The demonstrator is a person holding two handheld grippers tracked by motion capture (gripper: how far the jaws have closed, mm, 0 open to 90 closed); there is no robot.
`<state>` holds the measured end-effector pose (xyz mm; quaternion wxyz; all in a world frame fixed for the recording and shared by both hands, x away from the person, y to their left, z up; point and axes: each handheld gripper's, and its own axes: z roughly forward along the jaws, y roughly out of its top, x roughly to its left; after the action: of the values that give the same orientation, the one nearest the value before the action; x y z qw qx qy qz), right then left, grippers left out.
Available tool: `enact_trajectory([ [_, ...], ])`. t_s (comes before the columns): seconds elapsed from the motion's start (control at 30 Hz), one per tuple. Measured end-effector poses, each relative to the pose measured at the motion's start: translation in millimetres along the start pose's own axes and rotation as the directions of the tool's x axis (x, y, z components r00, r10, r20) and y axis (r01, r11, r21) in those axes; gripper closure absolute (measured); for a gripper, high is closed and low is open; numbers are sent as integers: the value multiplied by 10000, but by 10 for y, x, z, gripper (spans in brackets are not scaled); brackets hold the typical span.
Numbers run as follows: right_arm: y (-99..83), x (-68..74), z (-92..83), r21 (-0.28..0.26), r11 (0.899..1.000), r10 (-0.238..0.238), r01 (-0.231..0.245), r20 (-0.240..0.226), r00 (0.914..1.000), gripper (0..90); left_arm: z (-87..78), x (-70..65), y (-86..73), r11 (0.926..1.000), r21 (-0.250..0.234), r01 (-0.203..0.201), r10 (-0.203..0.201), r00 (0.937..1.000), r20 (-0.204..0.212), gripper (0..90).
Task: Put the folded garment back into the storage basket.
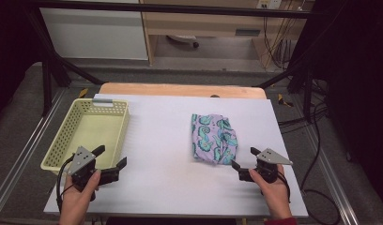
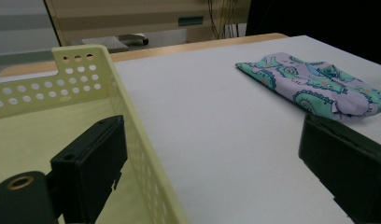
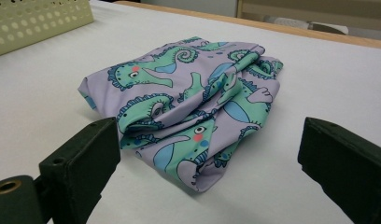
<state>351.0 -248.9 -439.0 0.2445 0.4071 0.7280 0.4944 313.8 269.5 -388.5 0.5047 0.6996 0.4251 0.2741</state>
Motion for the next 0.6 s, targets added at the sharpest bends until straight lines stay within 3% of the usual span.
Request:
enact_trajectory([
  [0.13,2,4,6,131,9999,12,-13,37,10000,64,23,-58,-7,9997,34,-244,245,9995,-216,85],
  [0.33,11,52,-19,368,9993,-53,43,271,9996,52,40,-137,-5,9994,-15,-350,350,9990,263,84],
  [0.47,22,61,-15,526,9985,92,-118,500,9987,52,90,-202,-34,9986,288,-448,434,9978,493,88],
  [0.6,41,103,-12,666,9978,-83,26,859,9963,64,139,-328,-25,9972,356,-656,627,9950,782,87],
])
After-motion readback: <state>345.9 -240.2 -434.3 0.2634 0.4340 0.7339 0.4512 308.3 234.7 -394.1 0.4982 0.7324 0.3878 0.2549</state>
